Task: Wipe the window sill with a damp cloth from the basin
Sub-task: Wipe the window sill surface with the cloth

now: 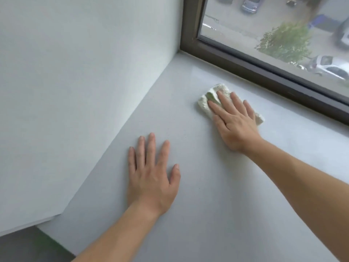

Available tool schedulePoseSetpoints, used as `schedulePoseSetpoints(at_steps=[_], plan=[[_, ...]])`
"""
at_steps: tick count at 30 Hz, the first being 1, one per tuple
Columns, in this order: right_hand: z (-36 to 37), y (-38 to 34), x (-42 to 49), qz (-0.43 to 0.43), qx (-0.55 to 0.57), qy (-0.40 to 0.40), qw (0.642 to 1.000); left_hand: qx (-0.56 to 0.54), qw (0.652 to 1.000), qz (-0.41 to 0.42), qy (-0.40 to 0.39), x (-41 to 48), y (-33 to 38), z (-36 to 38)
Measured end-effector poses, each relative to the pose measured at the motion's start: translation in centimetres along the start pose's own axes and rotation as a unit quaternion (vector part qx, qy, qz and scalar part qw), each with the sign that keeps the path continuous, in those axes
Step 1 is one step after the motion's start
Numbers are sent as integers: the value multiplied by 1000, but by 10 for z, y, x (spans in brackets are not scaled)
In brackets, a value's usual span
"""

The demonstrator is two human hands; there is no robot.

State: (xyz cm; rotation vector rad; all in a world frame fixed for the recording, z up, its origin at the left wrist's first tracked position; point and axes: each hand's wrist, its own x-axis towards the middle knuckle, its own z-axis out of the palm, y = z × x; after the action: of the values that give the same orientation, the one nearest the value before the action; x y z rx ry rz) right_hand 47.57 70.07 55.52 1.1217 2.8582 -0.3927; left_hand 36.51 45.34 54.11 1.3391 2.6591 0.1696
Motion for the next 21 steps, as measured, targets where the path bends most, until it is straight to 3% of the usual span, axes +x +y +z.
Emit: schedulePoseSetpoints(at_steps=[1, 3, 5, 6, 9, 11, 13, 16, 17, 19, 21], plan=[[-6, 15, 3, 10, -3, 0, 1000, 1, 1000, 2, 0, 1, 0, 0], [-11, 38, 14, 116, 5, 22, 993, 3, 1000, 2, -2, 2, -1, 2], [-7, 26, 19, 221, 25, 45, 974, 4, 1000, 1, -2, 2, -1, 3], [-2, 7, 15, 228, 26, 48, 972, 5, 1000, 1, -3, 2, -1, 3], [18, -46, -23, 68, 2, 25, 997, 3, 1000, 5, 1, 2, -1, 3], [19, -43, -44, -26, -14, -7, 1000, 2, 1000, 5, -1, 2, -1, 4], [12, -12, -36, 3, -17, -5, 1000, 3, 1000, 6, -1, 1, -1, 4], [1, 15, -14, 195, 19, 25, 980, -1, 1000, 9, -1, 2, -1, 4], [3, 4, -12, 225, 27, 34, 973, -2, 1000, 8, 0, 2, -2, 4], [14, -33, -26, 185, 12, 36, 982, -4, 1000, 9, -1, 1, -2, 4], [25, -61, -60, 59, -3, 15, 998, -9, 1000, 11, 0, 0, -3, 4]])
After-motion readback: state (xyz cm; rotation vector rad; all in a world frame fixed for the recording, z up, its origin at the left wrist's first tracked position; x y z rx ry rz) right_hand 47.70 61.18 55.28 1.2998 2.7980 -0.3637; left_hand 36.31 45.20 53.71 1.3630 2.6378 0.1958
